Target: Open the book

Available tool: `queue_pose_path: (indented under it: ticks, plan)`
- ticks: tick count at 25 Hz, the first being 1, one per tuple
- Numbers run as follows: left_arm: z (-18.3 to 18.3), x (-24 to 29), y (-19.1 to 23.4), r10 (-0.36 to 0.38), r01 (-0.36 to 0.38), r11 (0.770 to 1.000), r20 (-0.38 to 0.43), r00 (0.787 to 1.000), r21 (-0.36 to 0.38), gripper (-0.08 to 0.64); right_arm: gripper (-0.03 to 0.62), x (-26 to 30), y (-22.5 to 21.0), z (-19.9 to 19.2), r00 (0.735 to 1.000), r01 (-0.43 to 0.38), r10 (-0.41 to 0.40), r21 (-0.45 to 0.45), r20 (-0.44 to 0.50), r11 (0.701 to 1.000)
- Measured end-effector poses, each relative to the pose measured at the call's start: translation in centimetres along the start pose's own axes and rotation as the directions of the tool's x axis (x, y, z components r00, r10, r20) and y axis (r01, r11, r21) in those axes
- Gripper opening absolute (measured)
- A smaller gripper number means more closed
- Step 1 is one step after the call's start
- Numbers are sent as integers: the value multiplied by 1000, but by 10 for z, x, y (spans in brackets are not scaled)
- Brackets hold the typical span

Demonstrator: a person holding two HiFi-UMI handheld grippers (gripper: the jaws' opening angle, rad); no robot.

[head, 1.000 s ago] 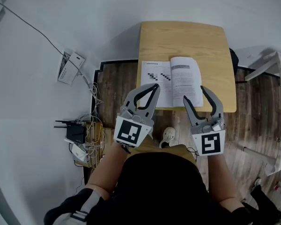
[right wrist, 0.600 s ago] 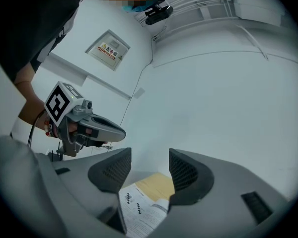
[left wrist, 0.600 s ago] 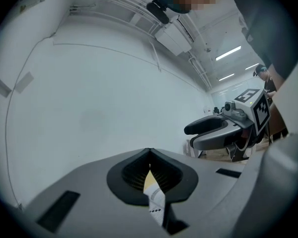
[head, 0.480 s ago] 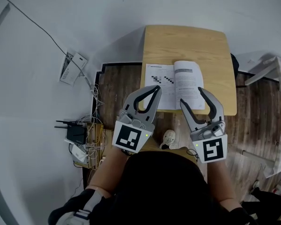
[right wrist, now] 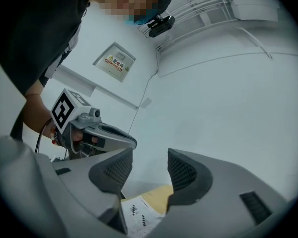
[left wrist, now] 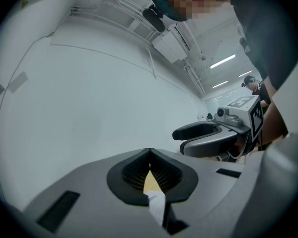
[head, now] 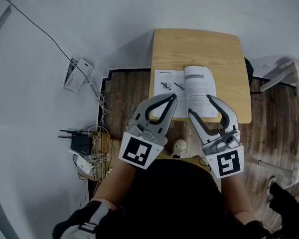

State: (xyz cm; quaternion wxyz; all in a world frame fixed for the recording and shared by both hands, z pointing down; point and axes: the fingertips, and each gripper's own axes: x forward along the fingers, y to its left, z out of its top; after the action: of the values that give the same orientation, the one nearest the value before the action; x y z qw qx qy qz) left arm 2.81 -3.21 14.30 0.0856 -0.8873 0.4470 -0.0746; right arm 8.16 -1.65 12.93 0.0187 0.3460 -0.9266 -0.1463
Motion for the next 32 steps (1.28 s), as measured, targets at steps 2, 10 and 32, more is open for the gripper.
queue_pose_path:
  ticks: [2,10,32]
  plan:
    - [1,-2,1,-5,5,1000,-1,1000,14,11,222,0,1,2,1000,8,-8,-16,3,1000]
    - [3,-6,8,19,-19,999,-1,1000,43,11,32,-5,-4,8,999,41,-39,-55,21,998]
    - [9,2,-3,-25,23,996,14,1000,90,11,29,0,-1,1,998,56,-59,-131,-21,990]
